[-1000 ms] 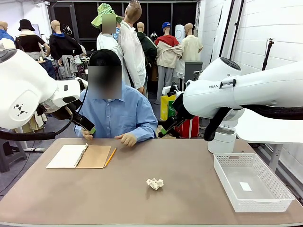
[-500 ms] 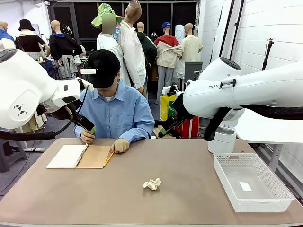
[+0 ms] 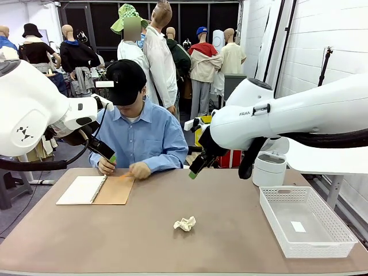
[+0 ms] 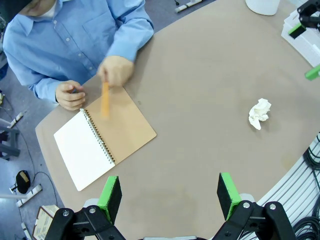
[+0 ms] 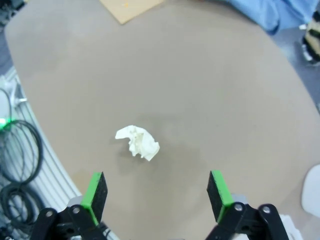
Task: Sort the paper based on its condition.
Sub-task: If a person hands you a paper, place it in the Organizing basket , and if it's crumpled, put it in the Trash can.
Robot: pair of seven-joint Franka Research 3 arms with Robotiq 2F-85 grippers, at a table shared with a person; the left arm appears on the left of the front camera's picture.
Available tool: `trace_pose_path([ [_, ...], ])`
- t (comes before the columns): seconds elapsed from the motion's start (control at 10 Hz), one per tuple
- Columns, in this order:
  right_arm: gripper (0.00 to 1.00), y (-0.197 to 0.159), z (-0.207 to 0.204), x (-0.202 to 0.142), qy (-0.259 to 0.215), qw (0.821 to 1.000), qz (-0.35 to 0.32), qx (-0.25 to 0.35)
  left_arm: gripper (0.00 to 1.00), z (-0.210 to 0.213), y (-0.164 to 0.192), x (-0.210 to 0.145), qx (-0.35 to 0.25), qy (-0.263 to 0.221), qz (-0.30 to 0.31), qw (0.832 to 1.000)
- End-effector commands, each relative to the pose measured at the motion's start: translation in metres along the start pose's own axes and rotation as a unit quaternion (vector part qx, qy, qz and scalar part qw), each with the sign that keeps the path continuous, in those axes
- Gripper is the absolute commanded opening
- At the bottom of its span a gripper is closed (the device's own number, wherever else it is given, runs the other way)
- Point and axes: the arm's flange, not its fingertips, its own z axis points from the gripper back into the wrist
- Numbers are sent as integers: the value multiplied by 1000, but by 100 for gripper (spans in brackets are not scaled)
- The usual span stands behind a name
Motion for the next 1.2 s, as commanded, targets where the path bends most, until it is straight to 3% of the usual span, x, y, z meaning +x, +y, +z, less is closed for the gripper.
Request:
trace_pose_path([
  [0.0, 100, 2, -15, 3, 26, 999, 45, 10, 100, 0, 1, 0, -1, -1, 1, 1000],
  [0.5, 100, 7, -82, 4, 79, 993, 83, 8, 100, 0, 1, 0, -1, -1, 1, 1000],
  [1.1, 100, 15, -77, -5, 77, 994, 69, 17, 100, 0, 1, 0, -1, -1, 1, 1000],
])
